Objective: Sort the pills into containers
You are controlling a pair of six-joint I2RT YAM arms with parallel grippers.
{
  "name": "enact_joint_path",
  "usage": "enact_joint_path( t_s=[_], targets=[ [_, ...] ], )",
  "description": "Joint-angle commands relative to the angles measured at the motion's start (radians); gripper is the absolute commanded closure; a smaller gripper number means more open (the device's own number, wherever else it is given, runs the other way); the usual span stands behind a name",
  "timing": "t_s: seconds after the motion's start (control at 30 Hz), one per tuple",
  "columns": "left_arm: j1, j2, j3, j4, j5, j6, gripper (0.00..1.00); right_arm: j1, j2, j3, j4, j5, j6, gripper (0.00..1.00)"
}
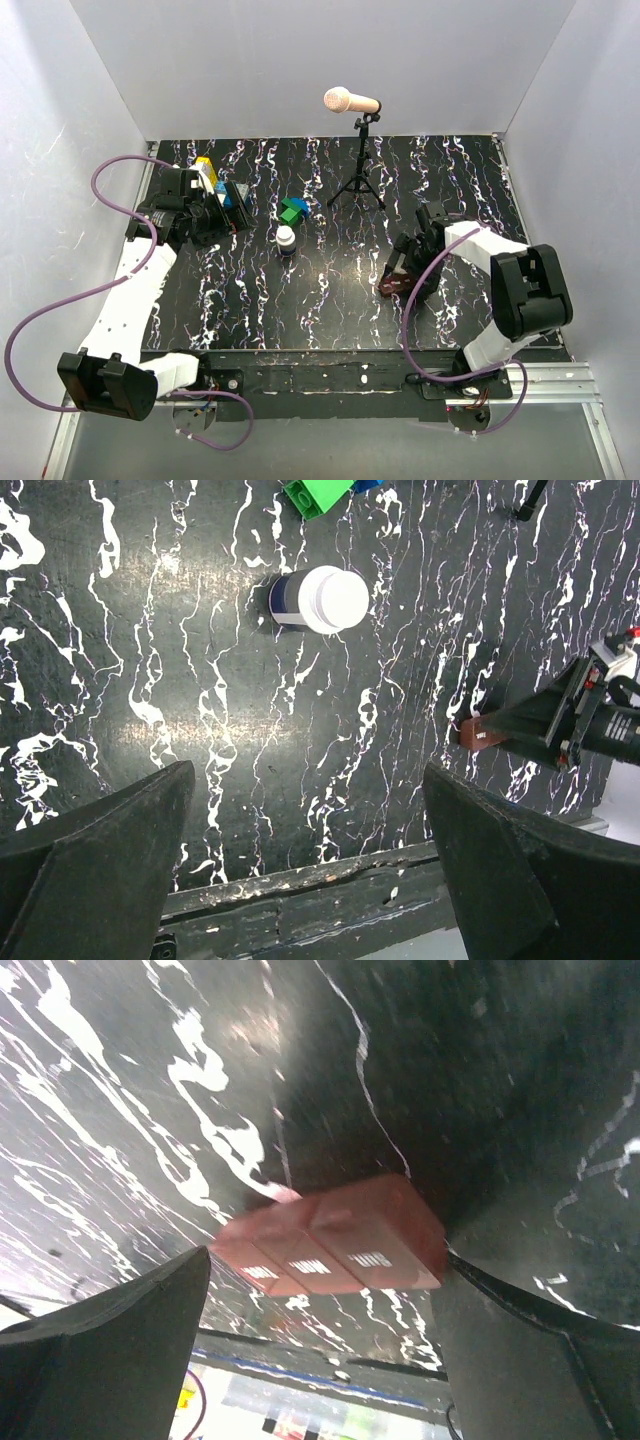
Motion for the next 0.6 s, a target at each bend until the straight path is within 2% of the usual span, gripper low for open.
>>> enact_joint_path(
  t_s=[0.0,0.23,0.57],
  targets=[
    [0.002,0.000,0.037,-0.008,0.019,0.010,0.02,0.007,0.061,0.102,0.041,0.010,0.012,0.04],
    [0.002,0.008,0.035,-0.015,0.007,0.016,0.02,0.066,0.174,0.287,-0.042,0.087,-0.031,0.04],
    [0.002,-0.013,-0.004,-0.009,0.015,0.021,0.02,0.257,0.309,0.504,-0.208,0.328,-0.116,0.04]
  ],
)
